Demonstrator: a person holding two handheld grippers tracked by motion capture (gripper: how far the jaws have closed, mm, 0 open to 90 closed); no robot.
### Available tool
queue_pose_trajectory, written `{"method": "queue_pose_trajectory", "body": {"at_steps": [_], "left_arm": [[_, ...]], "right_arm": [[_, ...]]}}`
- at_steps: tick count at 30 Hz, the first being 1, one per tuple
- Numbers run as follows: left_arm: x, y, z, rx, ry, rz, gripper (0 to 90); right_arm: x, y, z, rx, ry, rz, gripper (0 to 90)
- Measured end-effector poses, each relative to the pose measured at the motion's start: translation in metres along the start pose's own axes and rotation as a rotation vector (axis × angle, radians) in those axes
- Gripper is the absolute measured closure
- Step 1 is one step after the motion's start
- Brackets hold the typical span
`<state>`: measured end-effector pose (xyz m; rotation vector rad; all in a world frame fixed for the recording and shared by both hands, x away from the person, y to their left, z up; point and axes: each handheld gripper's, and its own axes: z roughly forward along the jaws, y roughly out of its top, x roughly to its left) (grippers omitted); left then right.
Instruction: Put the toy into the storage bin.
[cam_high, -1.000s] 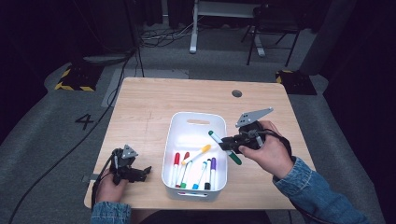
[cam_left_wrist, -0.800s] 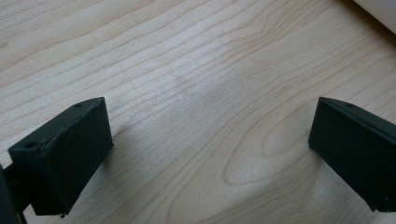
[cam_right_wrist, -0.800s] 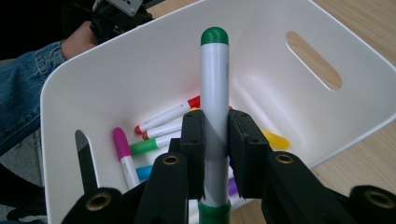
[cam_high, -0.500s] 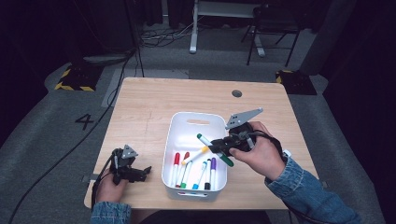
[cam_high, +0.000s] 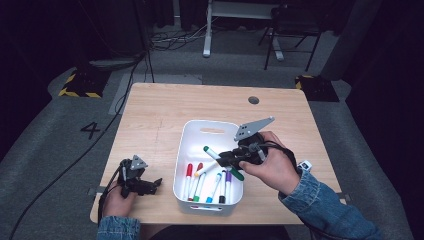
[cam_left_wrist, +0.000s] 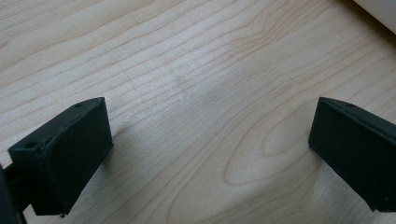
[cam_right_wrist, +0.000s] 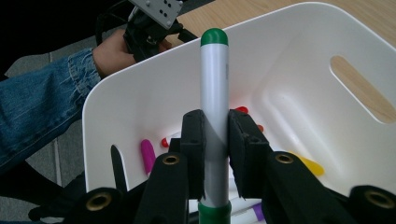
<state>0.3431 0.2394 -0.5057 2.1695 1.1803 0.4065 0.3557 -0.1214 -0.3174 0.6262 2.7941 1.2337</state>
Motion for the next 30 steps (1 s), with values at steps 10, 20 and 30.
{"method": "queue_pose_trajectory", "body": {"at_steps": [10, 20, 30], "left_arm": [[0.000, 0.000, 0.000, 0.000, 0.001, 0.000, 0.0], [0.000, 0.000, 0.000, 0.001, -0.001, -0.001, 0.0], [0.000, 0.000, 0.000, 0.000, 0.001, 0.000, 0.0]], "right_arm": [[0.002, -0.004, 0.013, 0.042, 0.016, -0.015, 77.1], [0.009, 0.001, 0.020, 0.040, 0.040, -0.022, 77.1], [0.011, -0.003, 0.032, 0.079, 0.054, -0.021, 77.1]]}}
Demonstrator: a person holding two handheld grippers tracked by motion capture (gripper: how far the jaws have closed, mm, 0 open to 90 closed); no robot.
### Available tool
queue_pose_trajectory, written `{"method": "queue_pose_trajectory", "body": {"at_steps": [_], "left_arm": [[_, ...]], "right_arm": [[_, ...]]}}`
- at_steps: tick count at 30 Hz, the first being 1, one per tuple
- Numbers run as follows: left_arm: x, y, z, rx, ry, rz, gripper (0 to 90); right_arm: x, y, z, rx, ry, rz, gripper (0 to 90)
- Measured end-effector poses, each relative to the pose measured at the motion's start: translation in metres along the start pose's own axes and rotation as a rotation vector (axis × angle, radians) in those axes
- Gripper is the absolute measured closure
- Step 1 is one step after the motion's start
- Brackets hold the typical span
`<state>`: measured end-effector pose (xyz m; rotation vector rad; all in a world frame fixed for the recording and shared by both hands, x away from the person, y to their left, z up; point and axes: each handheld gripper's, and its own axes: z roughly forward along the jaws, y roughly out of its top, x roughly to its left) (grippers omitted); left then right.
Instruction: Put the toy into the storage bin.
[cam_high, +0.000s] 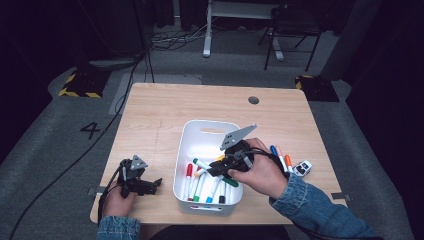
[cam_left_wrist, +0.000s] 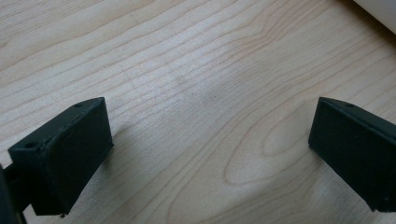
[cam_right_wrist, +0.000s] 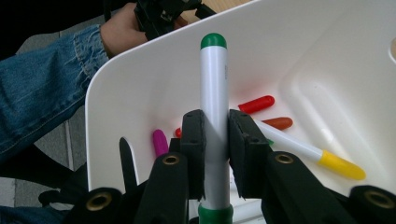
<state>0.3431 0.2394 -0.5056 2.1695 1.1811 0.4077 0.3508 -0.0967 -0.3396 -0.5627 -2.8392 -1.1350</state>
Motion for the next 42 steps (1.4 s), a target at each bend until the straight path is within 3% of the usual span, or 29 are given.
{"method": "queue_pose_trajectory", "body": {"at_steps": [20, 32, 33, 35, 36, 38, 41, 42], "left_arm": [[0.000, 0.000, 0.000, 0.001, -0.002, -0.001, 0.0], [0.000, 0.000, 0.000, 0.000, -0.002, -0.001, 0.0], [0.000, 0.000, 0.000, 0.000, 0.000, 0.000, 0.0], [0.000, 0.000, 0.000, 0.000, 0.000, 0.000, 0.0], [0.000, 0.000, 0.000, 0.000, 0.000, 0.000, 0.0], [0.000, 0.000, 0.000, 0.000, 0.000, 0.000, 0.0], [0.000, 0.000, 0.000, 0.003, -0.002, 0.002, 0.0], [0.000, 0.000, 0.000, 0.001, 0.001, 0.004, 0.0]], "right_arm": [[0.005, -0.013, 0.016, 0.103, -0.009, -0.010, 77.1], [0.004, -0.020, 0.031, 0.143, -0.010, -0.047, 77.0], [0.003, -0.020, 0.033, 0.140, -0.011, -0.071, 77.0], [0.004, -0.021, 0.037, 0.178, 0.002, -0.068, 76.8], [0.005, -0.022, 0.038, 0.177, 0.013, -0.062, 75.5], [0.006, -0.022, 0.039, 0.164, 0.014, -0.053, 62.4], [0.004, -0.021, 0.038, 0.138, -0.010, -0.081, 55.3], [0.005, -0.021, 0.035, 0.140, -0.019, -0.051, 55.3]]}}
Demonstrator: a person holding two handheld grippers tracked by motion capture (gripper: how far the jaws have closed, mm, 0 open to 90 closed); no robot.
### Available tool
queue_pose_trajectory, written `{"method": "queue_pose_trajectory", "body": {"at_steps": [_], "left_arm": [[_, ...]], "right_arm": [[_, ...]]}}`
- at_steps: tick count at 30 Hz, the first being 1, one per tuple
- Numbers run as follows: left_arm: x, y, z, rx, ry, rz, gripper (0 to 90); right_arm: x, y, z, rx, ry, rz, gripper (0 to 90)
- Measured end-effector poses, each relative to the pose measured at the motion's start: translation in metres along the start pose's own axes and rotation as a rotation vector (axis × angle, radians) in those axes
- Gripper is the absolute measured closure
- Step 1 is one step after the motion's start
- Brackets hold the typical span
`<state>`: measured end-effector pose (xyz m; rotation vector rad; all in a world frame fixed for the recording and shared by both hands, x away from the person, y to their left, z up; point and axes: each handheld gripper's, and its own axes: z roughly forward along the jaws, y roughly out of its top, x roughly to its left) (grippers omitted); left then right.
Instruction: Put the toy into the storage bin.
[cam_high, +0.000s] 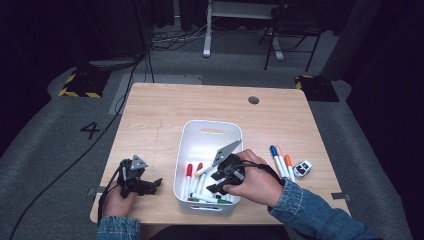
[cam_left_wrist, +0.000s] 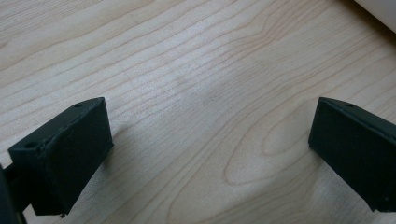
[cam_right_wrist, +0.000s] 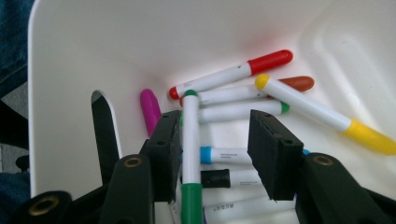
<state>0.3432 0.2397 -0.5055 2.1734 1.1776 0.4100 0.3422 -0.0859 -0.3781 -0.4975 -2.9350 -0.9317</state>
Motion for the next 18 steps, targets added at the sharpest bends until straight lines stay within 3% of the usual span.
{"method": "queue_pose_trajectory", "body": {"at_steps": [9, 18], "left_arm": [[0.000, 0.000, 0.000, 0.001, -0.002, -0.001, 0.0], [0.002, 0.002, 0.001, 0.002, -0.005, 0.000, 0.0]], "right_arm": [[-0.009, -0.001, -0.028, -0.098, -0.038, 0.028, 54.9], [-0.028, -0.018, -0.058, -0.158, -0.096, 0.097, 56.0]]}}
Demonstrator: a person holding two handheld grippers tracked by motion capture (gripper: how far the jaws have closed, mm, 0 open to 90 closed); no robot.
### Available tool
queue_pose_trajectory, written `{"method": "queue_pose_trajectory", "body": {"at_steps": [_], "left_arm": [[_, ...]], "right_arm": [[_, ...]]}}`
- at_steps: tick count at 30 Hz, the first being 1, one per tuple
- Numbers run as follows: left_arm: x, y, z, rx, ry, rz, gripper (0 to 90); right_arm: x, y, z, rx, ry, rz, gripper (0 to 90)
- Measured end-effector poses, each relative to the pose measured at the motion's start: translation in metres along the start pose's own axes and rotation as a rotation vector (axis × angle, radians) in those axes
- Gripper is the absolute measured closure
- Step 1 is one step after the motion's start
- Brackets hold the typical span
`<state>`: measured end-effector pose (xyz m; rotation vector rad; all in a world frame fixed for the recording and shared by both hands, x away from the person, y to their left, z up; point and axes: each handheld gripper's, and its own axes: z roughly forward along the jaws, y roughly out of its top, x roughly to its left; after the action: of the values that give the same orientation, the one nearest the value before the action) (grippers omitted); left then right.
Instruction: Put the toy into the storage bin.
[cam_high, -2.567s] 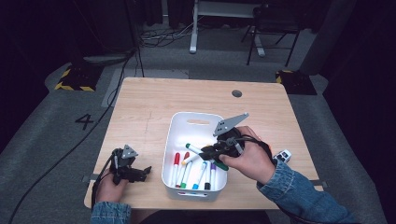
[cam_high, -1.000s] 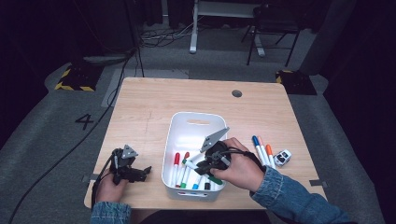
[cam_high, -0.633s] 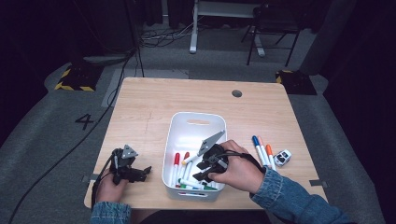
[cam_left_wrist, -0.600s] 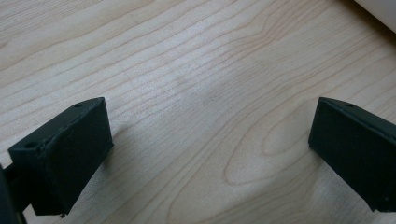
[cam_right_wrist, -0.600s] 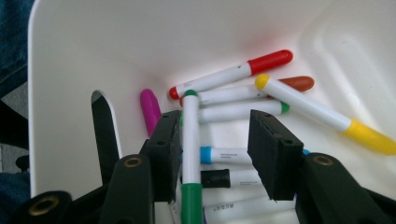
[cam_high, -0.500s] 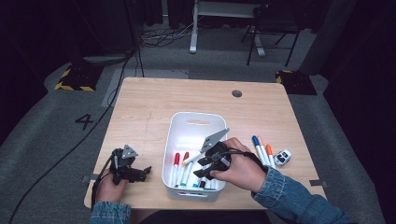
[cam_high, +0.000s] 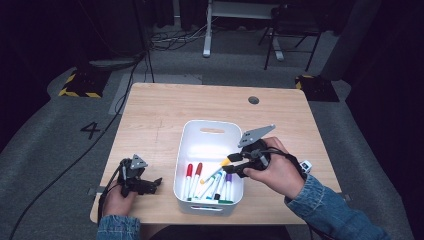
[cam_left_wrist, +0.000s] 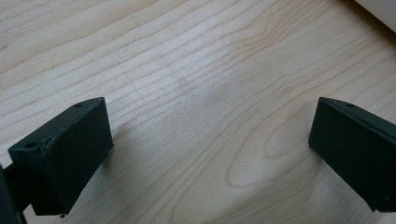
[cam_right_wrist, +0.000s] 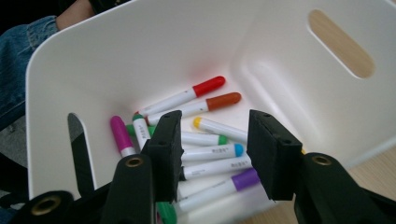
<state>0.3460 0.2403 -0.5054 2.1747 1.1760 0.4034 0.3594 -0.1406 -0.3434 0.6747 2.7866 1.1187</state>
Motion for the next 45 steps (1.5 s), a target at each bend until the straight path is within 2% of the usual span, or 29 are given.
{"method": "queue_pose_trajectory", "body": {"at_steps": [5, 7, 12, 16, 22, 23, 26, 34, 40, 45], "left_arm": [[0.002, 0.002, 0.001, -0.001, 0.011, 0.000, 0.0], [0.002, 0.002, 0.001, -0.001, 0.009, -0.004, 0.0], [0.003, 0.002, 0.001, -0.001, 0.013, -0.006, 0.0], [0.003, 0.002, 0.001, -0.001, 0.013, -0.006, 0.0], [0.003, 0.002, 0.001, -0.002, 0.013, -0.006, 0.0], [0.003, 0.002, 0.001, -0.002, 0.013, -0.006, 0.0], [0.003, 0.002, 0.001, -0.003, 0.012, -0.007, 0.0], [0.003, 0.002, 0.001, -0.003, 0.012, -0.007, 0.0], [0.003, 0.002, 0.001, -0.003, 0.012, -0.006, 0.0], [0.003, 0.002, 0.001, -0.003, 0.012, -0.006, 0.0]], "right_arm": [[-0.020, -0.012, -0.018, -0.024, -0.042, 0.070, 55.6], [-0.031, -0.019, -0.026, -0.022, -0.076, 0.108, 55.6], [-0.057, -0.034, -0.033, -0.020, -0.140, 0.158, 56.1], [-0.077, -0.048, -0.034, 0.025, -0.158, 0.211, 58.9], [-0.104, -0.069, -0.030, 0.069, -0.225, 0.281, 63.8], [-0.108, -0.072, -0.029, 0.075, -0.232, 0.279, 64.2], [-0.115, -0.081, -0.025, 0.097, -0.258, 0.310, 65.6], [-0.130, -0.105, -0.011, 0.183, -0.312, 0.356, 68.8], [-0.137, -0.120, 0.000, 0.231, -0.319, 0.411, 70.4], [-0.141, -0.126, 0.005, 0.254, -0.322, 0.430, 72.5]]}}
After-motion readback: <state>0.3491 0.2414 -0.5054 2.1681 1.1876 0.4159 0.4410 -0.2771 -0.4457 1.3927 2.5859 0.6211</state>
